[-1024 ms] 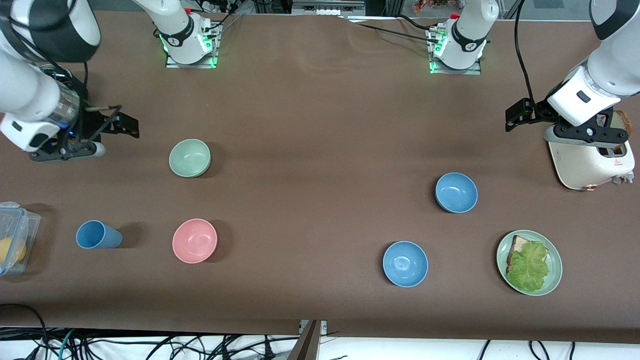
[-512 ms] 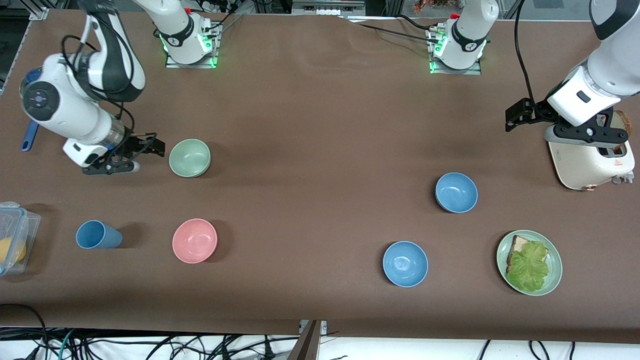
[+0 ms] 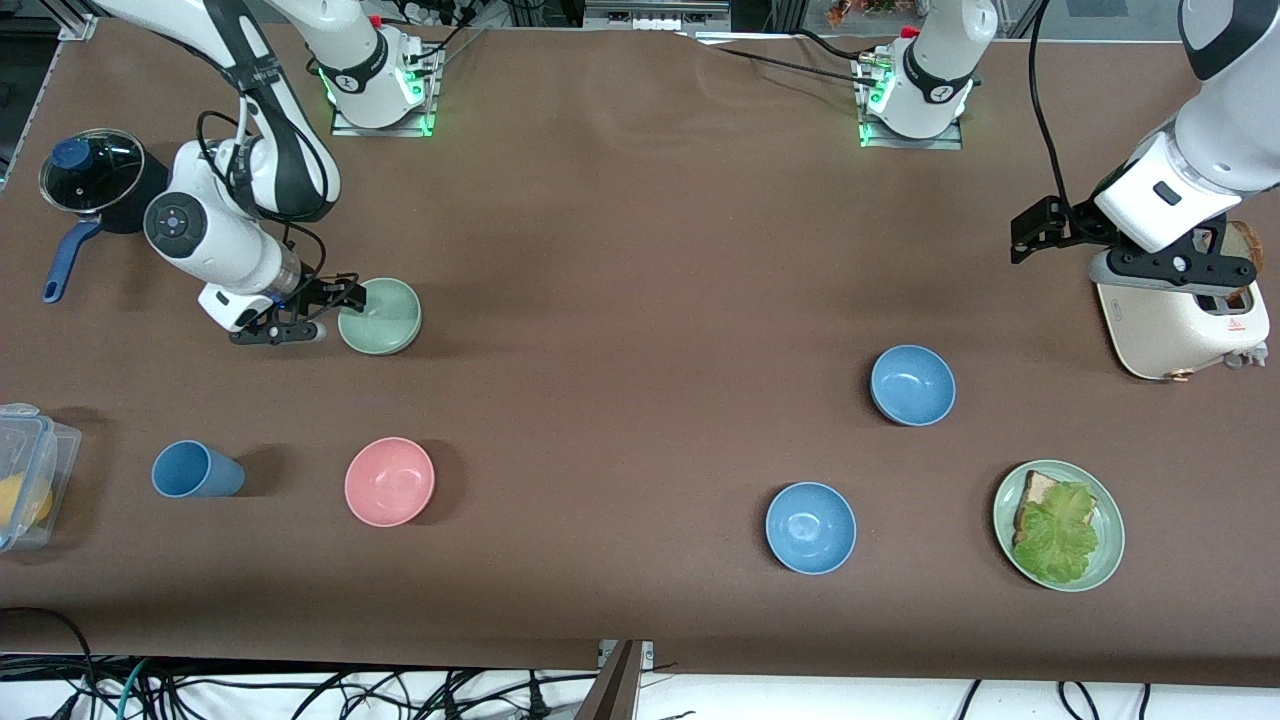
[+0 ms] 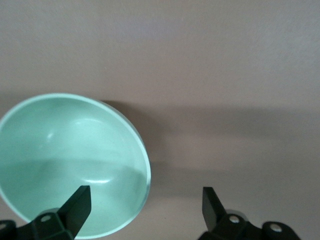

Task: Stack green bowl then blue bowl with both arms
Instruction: 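Reach the right gripper down to the mint-green bowl rim and grasp it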

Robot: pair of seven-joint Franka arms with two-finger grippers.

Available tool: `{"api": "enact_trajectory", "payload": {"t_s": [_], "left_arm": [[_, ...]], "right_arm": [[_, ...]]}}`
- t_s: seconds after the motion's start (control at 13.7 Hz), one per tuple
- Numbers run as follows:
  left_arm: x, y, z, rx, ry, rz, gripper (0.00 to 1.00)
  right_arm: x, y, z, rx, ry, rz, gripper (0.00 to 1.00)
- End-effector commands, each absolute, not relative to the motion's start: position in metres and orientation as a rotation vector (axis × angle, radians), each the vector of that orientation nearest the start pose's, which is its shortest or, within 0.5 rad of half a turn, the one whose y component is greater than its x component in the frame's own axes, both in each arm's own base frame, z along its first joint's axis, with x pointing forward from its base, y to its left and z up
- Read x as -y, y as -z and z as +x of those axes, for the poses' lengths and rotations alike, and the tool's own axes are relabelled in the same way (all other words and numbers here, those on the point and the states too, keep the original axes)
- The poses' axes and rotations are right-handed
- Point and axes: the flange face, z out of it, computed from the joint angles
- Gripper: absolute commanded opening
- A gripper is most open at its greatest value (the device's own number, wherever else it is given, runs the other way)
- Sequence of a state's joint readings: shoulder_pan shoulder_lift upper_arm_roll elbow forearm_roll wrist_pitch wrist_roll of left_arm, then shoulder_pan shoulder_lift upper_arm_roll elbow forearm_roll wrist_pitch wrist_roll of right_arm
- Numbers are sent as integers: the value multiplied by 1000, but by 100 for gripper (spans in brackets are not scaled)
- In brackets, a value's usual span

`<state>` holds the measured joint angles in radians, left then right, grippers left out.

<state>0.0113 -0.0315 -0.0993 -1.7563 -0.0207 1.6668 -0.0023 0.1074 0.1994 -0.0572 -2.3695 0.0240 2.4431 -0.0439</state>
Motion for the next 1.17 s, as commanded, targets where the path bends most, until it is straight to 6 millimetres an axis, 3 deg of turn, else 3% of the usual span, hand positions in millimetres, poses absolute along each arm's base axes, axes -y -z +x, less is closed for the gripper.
{"api": "enact_trajectory", "payload": {"t_s": [0.0, 0.15, 0.37, 0.44, 0.59, 0.8, 0.95, 1.1], "left_arm": [[51, -565, 545, -145, -87, -3139, 100], [51, -565, 545, -145, -87, -3141, 100], [51, -565, 545, -143, -87, -3139, 100], [51, -565, 545, -143, -87, -3141, 100], [51, -565, 545, -143, -90, -3139, 100], [51, -565, 545, -143, -87, -3139, 100], [51, -565, 545, -140, -90, -3141, 100], [51, -565, 545, -140, -87, -3141, 100]], "right_arm": [[-24, -219, 490, 91, -187, -3124, 74], [-24, -210, 489, 52, -202, -3109, 40], [-24, -207, 489, 42, -202, -3105, 0], [-26, -209, 491, 37, -199, -3101, 0], [-41, -232, 508, 18, -175, -3091, 0], [-87, -281, 543, 16, -232, -3073, 0], [-138, -304, 564, 8, -189, -3072, 0], [-209, -303, 573, -69, -161, -3076, 0]]}}
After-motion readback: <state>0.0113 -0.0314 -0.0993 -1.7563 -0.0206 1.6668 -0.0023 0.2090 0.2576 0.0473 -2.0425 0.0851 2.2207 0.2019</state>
